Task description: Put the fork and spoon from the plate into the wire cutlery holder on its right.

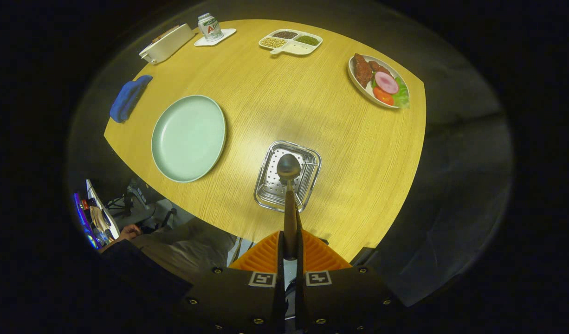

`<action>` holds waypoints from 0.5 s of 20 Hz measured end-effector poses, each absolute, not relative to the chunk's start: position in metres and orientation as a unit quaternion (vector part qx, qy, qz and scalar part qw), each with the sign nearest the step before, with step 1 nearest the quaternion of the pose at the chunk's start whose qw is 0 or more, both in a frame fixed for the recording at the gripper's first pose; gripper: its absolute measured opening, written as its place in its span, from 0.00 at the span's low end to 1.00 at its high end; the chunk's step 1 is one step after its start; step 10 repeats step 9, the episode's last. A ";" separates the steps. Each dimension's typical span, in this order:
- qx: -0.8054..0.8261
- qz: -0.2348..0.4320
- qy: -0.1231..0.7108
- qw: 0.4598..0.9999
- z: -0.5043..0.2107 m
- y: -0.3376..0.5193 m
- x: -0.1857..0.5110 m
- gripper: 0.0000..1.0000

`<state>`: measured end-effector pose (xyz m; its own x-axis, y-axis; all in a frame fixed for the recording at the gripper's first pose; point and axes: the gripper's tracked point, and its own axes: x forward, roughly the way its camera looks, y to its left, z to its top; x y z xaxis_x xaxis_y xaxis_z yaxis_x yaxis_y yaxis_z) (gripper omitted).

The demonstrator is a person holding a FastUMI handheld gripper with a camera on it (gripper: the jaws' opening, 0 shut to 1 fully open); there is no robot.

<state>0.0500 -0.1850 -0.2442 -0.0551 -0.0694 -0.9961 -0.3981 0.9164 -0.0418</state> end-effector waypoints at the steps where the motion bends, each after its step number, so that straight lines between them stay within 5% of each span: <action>1: -0.168 0.120 0.712 0.672 -0.236 -0.186 0.056 0.12; 10: -0.122 0.096 0.605 0.781 -0.193 -0.169 0.073 0.17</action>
